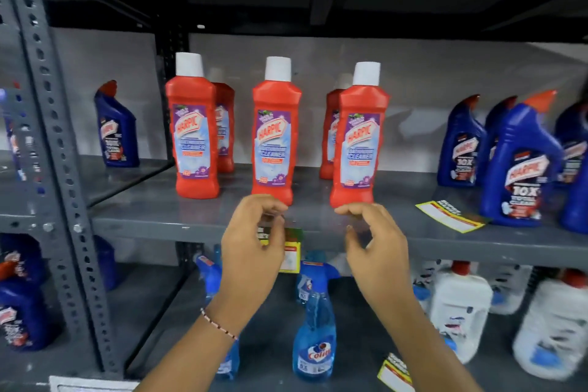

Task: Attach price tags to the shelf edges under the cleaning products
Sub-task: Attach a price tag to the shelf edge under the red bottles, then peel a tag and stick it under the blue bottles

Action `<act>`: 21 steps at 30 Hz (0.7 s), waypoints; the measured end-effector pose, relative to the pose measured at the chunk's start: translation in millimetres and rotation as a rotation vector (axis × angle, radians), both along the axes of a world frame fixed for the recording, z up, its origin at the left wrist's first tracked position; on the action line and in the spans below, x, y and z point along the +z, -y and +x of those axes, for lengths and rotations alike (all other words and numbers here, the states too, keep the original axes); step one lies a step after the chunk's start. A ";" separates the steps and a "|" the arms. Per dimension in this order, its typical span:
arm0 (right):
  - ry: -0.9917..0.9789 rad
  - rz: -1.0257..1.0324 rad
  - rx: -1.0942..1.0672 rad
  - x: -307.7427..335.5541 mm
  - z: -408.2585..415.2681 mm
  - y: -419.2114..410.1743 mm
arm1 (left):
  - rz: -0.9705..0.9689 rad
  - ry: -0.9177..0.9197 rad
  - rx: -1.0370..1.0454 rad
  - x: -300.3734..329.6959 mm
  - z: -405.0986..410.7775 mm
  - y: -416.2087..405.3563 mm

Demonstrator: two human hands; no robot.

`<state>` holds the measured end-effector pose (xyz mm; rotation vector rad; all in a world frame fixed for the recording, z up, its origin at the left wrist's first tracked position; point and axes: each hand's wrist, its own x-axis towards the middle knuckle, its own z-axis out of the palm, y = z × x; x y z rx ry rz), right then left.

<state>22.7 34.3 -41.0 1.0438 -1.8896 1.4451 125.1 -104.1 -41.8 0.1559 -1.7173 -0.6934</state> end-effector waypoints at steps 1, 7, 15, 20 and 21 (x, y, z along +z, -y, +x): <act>0.006 -0.015 -0.064 2.3 -7.7 -12.1 | 0.003 0.045 -0.080 3.7 -9.9 -11.7; 0.233 0.227 -0.686 13.7 -59.0 -90.6 | 0.118 0.509 -0.529 31.7 -93.5 -60.7; 0.289 0.404 -0.762 14.4 -117.1 -115.0 | 0.664 0.540 -0.726 47.2 -138.9 -70.3; 0.295 0.162 -0.419 19.7 -125.6 -120.6 | 0.621 0.522 -0.631 42.0 -138.4 -66.5; 0.260 0.105 -0.322 19.8 -124.6 -123.4 | 0.595 0.515 -0.624 43.1 -137.2 -69.7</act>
